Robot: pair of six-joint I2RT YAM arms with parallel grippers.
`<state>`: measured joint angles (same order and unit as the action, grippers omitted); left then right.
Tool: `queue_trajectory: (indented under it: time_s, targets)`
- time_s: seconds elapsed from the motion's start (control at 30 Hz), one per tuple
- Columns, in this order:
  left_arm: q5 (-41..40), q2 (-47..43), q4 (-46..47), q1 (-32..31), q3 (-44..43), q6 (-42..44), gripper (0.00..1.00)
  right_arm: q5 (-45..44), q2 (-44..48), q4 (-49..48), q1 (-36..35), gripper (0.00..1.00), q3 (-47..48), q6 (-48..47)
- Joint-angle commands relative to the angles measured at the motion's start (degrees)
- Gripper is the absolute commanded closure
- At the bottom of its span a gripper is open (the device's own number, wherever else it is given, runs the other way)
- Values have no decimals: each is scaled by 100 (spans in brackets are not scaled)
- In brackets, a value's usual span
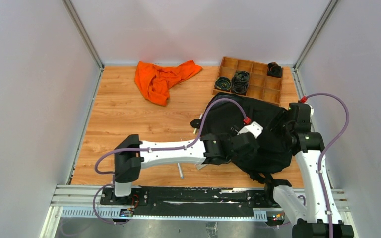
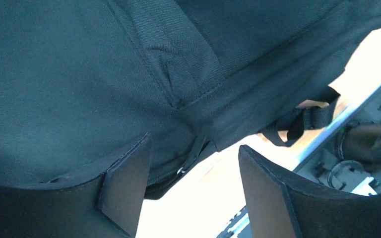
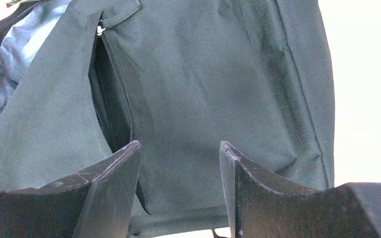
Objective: Pack the student bag
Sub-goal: Zip the student bag at the center of the board.
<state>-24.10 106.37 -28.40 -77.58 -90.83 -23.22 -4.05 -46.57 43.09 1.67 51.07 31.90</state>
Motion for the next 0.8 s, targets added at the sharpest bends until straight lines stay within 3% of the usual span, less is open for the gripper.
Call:
queue_trajectory:
  time_s: [0.0,0.3,0.67,0.77]
  targets:
    - [-641,387,-111,-64,-295,-543,31,-14,8,-12,9,37,197,4]
    - [-480,690,-317,-86,-401,-743,41,23,150,-26,17,37,49,93]
    - [-1112,369,-538,-119,-335,-855,96,318,82,-260,16,39,-205,119]
    - [-1069,196,-514,-109,-276,-938,100,811,83,-426,10,39,-294,-52]
